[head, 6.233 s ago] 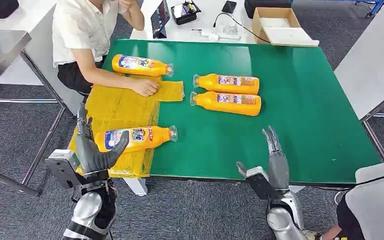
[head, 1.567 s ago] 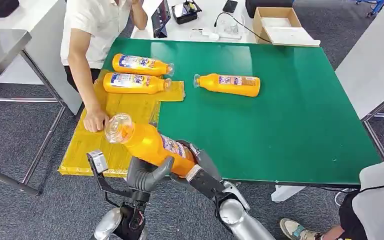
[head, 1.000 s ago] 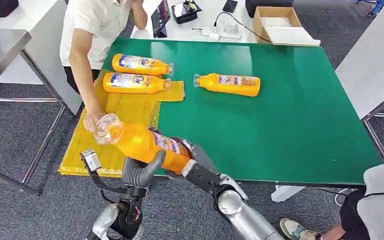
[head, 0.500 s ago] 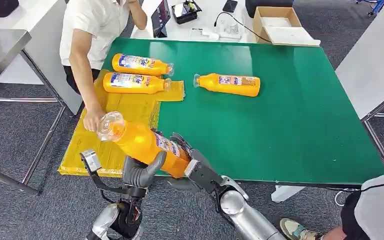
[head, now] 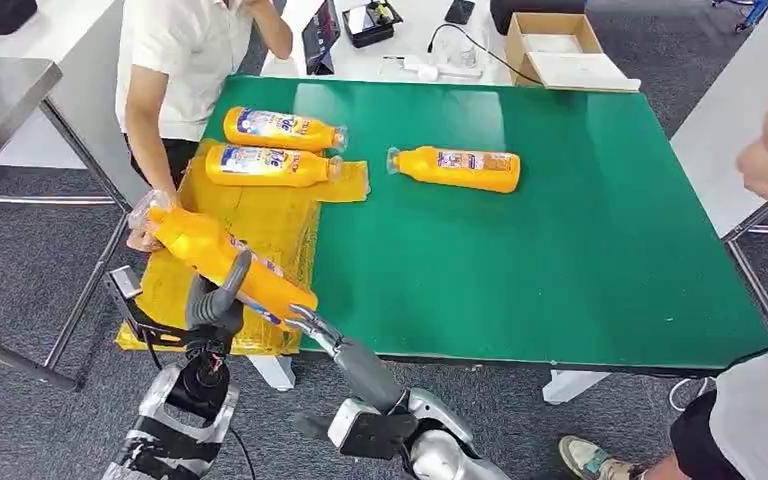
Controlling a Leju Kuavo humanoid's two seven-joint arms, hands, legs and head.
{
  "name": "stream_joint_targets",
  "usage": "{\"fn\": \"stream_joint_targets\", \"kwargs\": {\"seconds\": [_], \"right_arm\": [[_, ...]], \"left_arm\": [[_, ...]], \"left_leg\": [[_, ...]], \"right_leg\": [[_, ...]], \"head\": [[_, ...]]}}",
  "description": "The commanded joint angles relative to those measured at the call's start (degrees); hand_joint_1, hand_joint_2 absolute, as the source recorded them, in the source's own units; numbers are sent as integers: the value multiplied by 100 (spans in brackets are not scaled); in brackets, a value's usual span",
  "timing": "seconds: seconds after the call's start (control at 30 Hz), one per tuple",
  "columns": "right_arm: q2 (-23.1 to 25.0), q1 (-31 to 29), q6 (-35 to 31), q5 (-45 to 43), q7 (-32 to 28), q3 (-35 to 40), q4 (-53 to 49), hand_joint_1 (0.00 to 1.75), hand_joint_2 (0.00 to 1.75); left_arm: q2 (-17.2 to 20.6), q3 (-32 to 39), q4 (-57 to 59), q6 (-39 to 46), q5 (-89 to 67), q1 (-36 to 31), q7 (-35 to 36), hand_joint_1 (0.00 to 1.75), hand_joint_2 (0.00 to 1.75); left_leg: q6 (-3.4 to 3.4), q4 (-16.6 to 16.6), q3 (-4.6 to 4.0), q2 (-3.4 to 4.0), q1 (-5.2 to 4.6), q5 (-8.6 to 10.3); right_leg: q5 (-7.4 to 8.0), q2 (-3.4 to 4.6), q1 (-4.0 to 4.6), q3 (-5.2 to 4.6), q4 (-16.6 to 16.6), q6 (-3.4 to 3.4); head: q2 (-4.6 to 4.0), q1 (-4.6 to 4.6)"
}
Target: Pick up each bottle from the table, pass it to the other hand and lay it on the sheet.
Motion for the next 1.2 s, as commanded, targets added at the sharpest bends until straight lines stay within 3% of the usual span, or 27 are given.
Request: {"fn": "stream_joint_targets", "kwargs": {"seconds": [0.03, 0.07, 0.13, 0.27, 0.37, 0.5, 0.6, 0.63, 0.97, 1.0, 1.03, 1.07, 1.1, 1.13, 1.2], "right_arm": [[220, 129, -821, -339, 197, 248, -241, 0, 0], [234, 125, -847, -377, 177, 211, -193, 0, 0], [327, 87, -874, -530, 32, 109, -89, 0, 0], [407, 109, -968, -717, -237, -92, -211, 0, 0], [407, 184, -997, -762, -236, -160, -328, 0, 0], [431, 311, -910, -1000, -189, -308, -467, 0, 0], [445, 308, -834, -1057, -179, -350, -369, 0, 0], [448, 316, -831, -1057, -179, -354, -353, 0, 175], [596, 181, -597, -1134, -229, -273, -112, 0, 175], [603, 170, -588, -1135, -227, -267, -106, 0, 175], [611, 165, -582, -1136, -225, -262, -104, 0, 175], [626, 166, -567, -1144, -217, -257, -90, 0, 175], [631, 169, -566, -1144, -217, -253, -88, 0, 175], [639, 167, -561, -1145, -217, -246, -62, 0, 175], [640, 170, -561, -1144, -218, -244, -59, 0, 175]], "left_arm": [[512, -115, 1482, 1940, -2736, -1155, -805, 175, 175], [489, -113, 1787, 1824, -3008, -1270, -585, 175, 175], [454, -498, 2651, 2374, -4550, -1672, -688, 175, 175], [329, -1307, 3934, 2258, -7028, -2285, -194, 175, 175], [350, -1465, 4094, 2233, -7409, -2336, -87, 175, 175], [552, -2010, 4593, 1883, -9267, -2376, 365, 175, 175], [606, -1912, 4860, 1736, -9551, -2355, 296, 175, 175], [621, -1964, 4936, 1688, -9678, -2380, 344, 175, 175], [587, -2091, 5775, 339, -10395, -2916, 829, 175, 175], [546, -2038, 5856, 208, -10388, -2971, 1023, 166, 175], [526, -2025, 5876, 138, -10392, -3013, 1082, 147, 175], [497, -1927, 5956, -83, -10373, -3089, 1301, 141, 175], [495, -1924, 5953, -102, -10373, -3117, 1299, 106, 175], [478, -1848, 5996, -221, -10338, -3159, 1460, 59, 175], [474, -1846, 5994, -229, -10337, -3174, 1459, 59, 175]], "left_leg": [[-8, -4, 12, -13, 3, 1], [-6, -7, 10, -17, 1, 4], [-12, -9, 27, -28, 5, 2], [-7, -5, 21, -41, 5, 8], [-8, -2, 21, -39, 4, 7], [-3, -6, 22, -7, -4, 4], [-7, -10, 34, 9, -3, 2], [-9, -12, 39, 16, -3, -1], [-4, 0, 10, 3, 3, 9], [-5, 0, 17, 4, 5, 7], [-6, -1, 25, 6, 4, 8], [-7, -5, 31, 8, 4, 10], [-6, -4, 28, 12, 3, 10], [-5, -4, 30, 7, 3, 11], [-8, -6, 35, 18, 3, 13]], "right_leg": [[-6, -14, 4, 13, 1, -12], [-4, -17, 2, 11, -3, -10], [-9, -26, 7, 31, -5, -18], [-7, -35, 6, 29, -3, -12], [-9, -38, 5, 30, -3, -9], [-3, -1, -3, 22, -6, -6], [-4, 7, -1, 28, -7, -10], [-4, 14, 0, 31, -7, -13], [3, 4, 4, 6, 2, -7], [3, 5, 6, 15, 1, -9], [4, 9, 5, 23, 1, -11], [6, 11, 5, 30, -4, -13], [9, 14, 4, 25, -3, -10], [17, 9, 4, 26, -3, -22], [21, 16, 5, 24, -2, -28]], "head": [[0, 0], [0, -2], [0, -2], [0, -2], [0, 0], [0, -4], [0, 0], [0, -2], [0, -2], [0, 0], [0, 0], [0, -2], [0, -2], [0, 0], [0, -2]]}}
